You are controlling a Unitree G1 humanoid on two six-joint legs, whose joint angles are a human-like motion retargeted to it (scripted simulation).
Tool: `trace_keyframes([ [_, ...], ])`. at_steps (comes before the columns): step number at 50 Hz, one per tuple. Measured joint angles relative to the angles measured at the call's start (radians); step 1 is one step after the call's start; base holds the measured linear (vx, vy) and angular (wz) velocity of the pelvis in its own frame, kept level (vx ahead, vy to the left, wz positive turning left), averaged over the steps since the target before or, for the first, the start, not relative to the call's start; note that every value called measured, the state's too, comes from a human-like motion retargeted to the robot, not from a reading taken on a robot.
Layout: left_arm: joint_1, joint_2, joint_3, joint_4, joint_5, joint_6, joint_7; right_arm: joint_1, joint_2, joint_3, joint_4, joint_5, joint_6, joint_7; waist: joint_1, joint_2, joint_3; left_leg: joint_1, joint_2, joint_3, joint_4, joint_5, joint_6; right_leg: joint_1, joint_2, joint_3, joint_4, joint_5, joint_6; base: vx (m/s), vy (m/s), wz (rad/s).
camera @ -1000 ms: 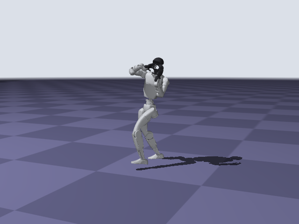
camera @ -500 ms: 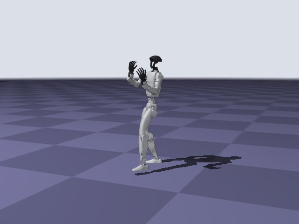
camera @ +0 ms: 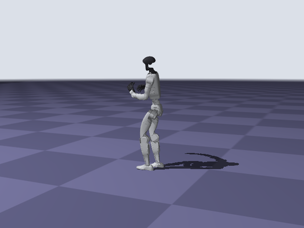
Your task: Kungfu
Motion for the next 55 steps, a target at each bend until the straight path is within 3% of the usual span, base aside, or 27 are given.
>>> trace_keyframes([
  [2,-0.040,-0.046,-0.051,0.035,-0.045,-0.018,0.003,-0.040,-0.010,0.000,0.175,-0.116,0.038,-0.050,-0.002,-0.012,0.027,-0.029,0.126,0.051,0.024,-0.032,-0.020,-0.054,0.017,-0.209,0.028,0.000,0.136,-0.35,-1.23,-0.57],
  [3,-0.065,-0.062,-0.066,0.055,-0.073,-0.021,-0.007,-0.054,-0.015,0.002,0.239,-0.160,0.058,-0.065,-0.004,-0.016,0.045,-0.072,0.176,-0.001,0.062,-0.049,-0.058,-0.108,0.095,-0.296,0.050,-0.014,0.136,-0.60,-1.86,-0.61],
  [5,-0.102,-0.097,-0.098,0.100,-0.129,-0.007,-0.046,-0.061,-0.031,0.026,0.343,-0.216,0.089,-0.076,0.025,-0.025,0.061,-0.130,0.215,-0.068,0.117,-0.087,-0.070,-0.207,0.180,-0.367,0.125,0.017,0.136,-0.55,-1.39,-1.32],
  [9,-0.158,-0.148,-0.159,0.175,-0.237,0.027,-0.141,-0.070,-0.042,0.094,0.505,-0.262,0.108,-0.103,0.120,0.020,0.028,-0.206,0.385,-0.066,0.130,-0.102,-0.001,-0.394,-0.028,-0.619,0.591,0.105,0.136,-0.23,0.09,-1.96],
  [11,-0.176,-0.150,-0.179,0.197,-0.244,0.022,-0.155,-0.063,-0.032,0.120,0.547,-0.310,0.110,-0.106,0.115,0.077,0.005,-0.237,0.440,-0.101,0.141,-0.123,0.040,-0.455,-0.109,-0.628,0.845,0.138,0.136,0.15,0.38,-0.50],
  [13,-0.162,-0.160,-0.197,0.218,-0.218,0.017,-0.163,-0.035,-0.017,0.145,0.597,-0.389,0.127,-0.155,0.077,0.126,-0.013,-0.225,0.406,-0.119,0.143,-0.150,0.117,-0.478,-0.269,-0.540,1.076,0.167,0.136,0.31,0.67,0.76],
  [15,-0.142,-0.160,-0.206,0.224,-0.197,0.017,-0.176,-0.010,0.006,0.162,0.651,-0.467,0.152,-0.240,0.013,0.165,-0.002,-0.227,0.335,-0.157,0.163,-0.163,0.180,-0.509,-0.519,-0.443,1.261,0.187,-0.006,0.10,0.29,1.46],
  [18,-0.096,-0.143,-0.174,0.229,-0.183,-0.010,-0.189,0.039,0.046,0.159,0.698,-0.556,0.223,-0.331,-0.041,0.227,0.029,-0.249,0.266,-0.227,0.218,-0.185,0.243,-0.571,-0.909,-0.284,1.138,0.293,-0.352,-0.12,-0.13,1.16],
  [20,-0.056,-0.143,-0.139,0.247,-0.171,-0.032,-0.169,0.085,0.064,0.121,0.698,-0.596,0.320,-0.355,-0.116,0.273,0.084,-0.241,0.155,-0.318,0.302,-0.238,0.280,-0.553,-1.082,-0.094,0.836,0.302,-0.388,-0.20,-0.03,1.90],
  [22,-0.025,-0.133,-0.089,0.260,-0.157,-0.032,-0.144,0.069,0.073,0.104,0.698,-0.587,0.411,-0.359,-0.153,0.310,0.153,-0.210,0.163,-0.339,0.350,-0.321,0.280,-0.580,-1.214,0.018,0.540,0.228,-0.388,-0.39,-0.03,0.38],
  [23,-0.011,-0.123,-0.052,0.263,-0.155,-0.024,-0.143,0.044,0.078,0.109,0.698,-0.563,0.448,-0.360,-0.140,0.332,0.170,-0.201,0.214,-0.318,0.340,-0.343,0.280,-0.618,-1.218,0.009,0.406,0.222,-0.388,-0.65,0.13,-1.76],
  [25,0.021,-0.101,0.007,0.259,-0.175,-0.011,-0.144,-0.003,0.087,0.120,0.698,-0.496,0.475,-0.360,-0.104,0.388,0.179,-0.228,0.319,-0.285,0.336,-0.371,0.280,-0.739,-1.106,0.053,0.262,0.257,-0.388,-0.74,0.16,-2.27],
  [27,0.064,-0.089,0.040,0.273,-0.188,-0.004,-0.138,-0.019,0.105,0.112,0.698,-0.458,0.454,-0.349,-0.157,0.429,0.198,-0.273,0.329,-0.326,0.392,-0.408,0.280,-0.806,-1.106,0.048,0.421,0.207,-0.388,-0.43,-0.25,-0.26],
  [30,0.095,-0.040,0.097,0.328,-0.237,0.033,-0.177,-0.018,0.157,0.113,0.698,-0.437,0.416,-0.326,-0.246,0.463,0.188,-0.355,0.333,-0.384,0.430,-0.412,0.280,-0.816,-1.026,-0.083,0.684,0.225,-0.388,-0.25,-0.29,-0.01],
  [35,0.187,0.015,0.220,0.400,-0.252,0.109,-0.346,0.085,0.254,0.058,0.698,-0.433,0.350,-0.337,-0.167,0.290,0.095,-0.232,0.349,-0.134,0.300,-0.367,0.263,-0.848,-0.864,-0.283,0.860,0.260,-0.370,-0.16,-0.38,-0.96],
  [38,0.245,0.063,0.272,0.412,-0.280,0.083,-0.341,0.139,0.281,0.029,0.698,-0.451,0.297,-0.332,-0.162,0.185,0.049,-0.144,0.302,-0.014,0.242,-0.358,0.220,-0.776,-0.777,-0.294,0.774,0.244,-0.293,-0.14,-0.34,-0.29],
  [41,0.308,0.090,0.315,0.426,-0.277,0.065,-0.339,0.170,0.281,0.000,0.698,-0.426,0.279,-0.337,-0.151,0.110,0.014,-0.056,0.256,0.101,0.180,-0.340,0.176,-0.691,-0.731,-0.259,0.601,0.235,-0.281,-0.25,-0.32,-0.20],
  [45,0.384,0.105,0.361,0.448,-0.261,0.057,-0.340,0.160,0.257,-0.033,0.698,-0.372,0.260,-0.340,-0.145,0.082,-0.010,0.039,0.196,0.166,0.117,-0.340,0.120,-0.565,-0.693,-0.241,0.337,0.193,-0.317,-0.45,-0.31,-0.28],
  [50,0.439,0.097,0.387,0.491,-0.251,0.023,-0.306,0.067,0.219,-0.025,0.698,-0.322,0.238,-0.332,-0.132,0.108,0.003,0.173,0.206,0.267,0.042,-0.351,0.024,-0.443,-0.664,-0.333,0.163,0.063,-0.388,-0.65,-0.55,-0.66],
  [51,0.436,0.101,0.386,0.503,-0.248,0.012,-0.303,0.041,0.215,-0.018,0.698,-0.311,0.237,-0.329,-0.125,0.096,0.012,0.199,0.193,0.299,0.040,-0.361,0.002,-0.398,-0.707,-0.453,0.086,0.149,-0.283,-0.69,-0.89,-0.52],
  [52,0.431,0.104,0.383,0.517,-0.243,-0.003,-0.303,0.015,0.212,-0.012,0.698,-0.299,0.237,-0.325,-0.127,0.094,0.023,0.219,0.185,0.314,0.037,-0.371,-0.020,-0.386,-0.718,-0.462,0.046,0.222,-0.188,-0.77,-1.05,-0.02],
  [53,0.421,0.105,0.377,0.534,-0.232,-0.021,-0.307,-0.009,0.210,-0.010,0.698,-0.283,0.241,-0.319,-0.145,0.110,0.036,0.229,0.187,0.298,0.035,-0.381,-0.043,-0.444,-0.664,-0.252,0.080,0.270,-0.112,-0.80,-0.83,0.47],
  [55,0.392,0.082,0.346,0.563,-0.188,-0.060,-0.302,-0.066,0.193,-0.023,0.698,-0.250,0.248,-0.295,-0.153,0.166,0.066,0.231,0.208,0.269,0.024,-0.383,-0.092,-0.522,-0.630,-0.120,0.157,0.242,-0.030,-0.98,-0.72,0.50],
])
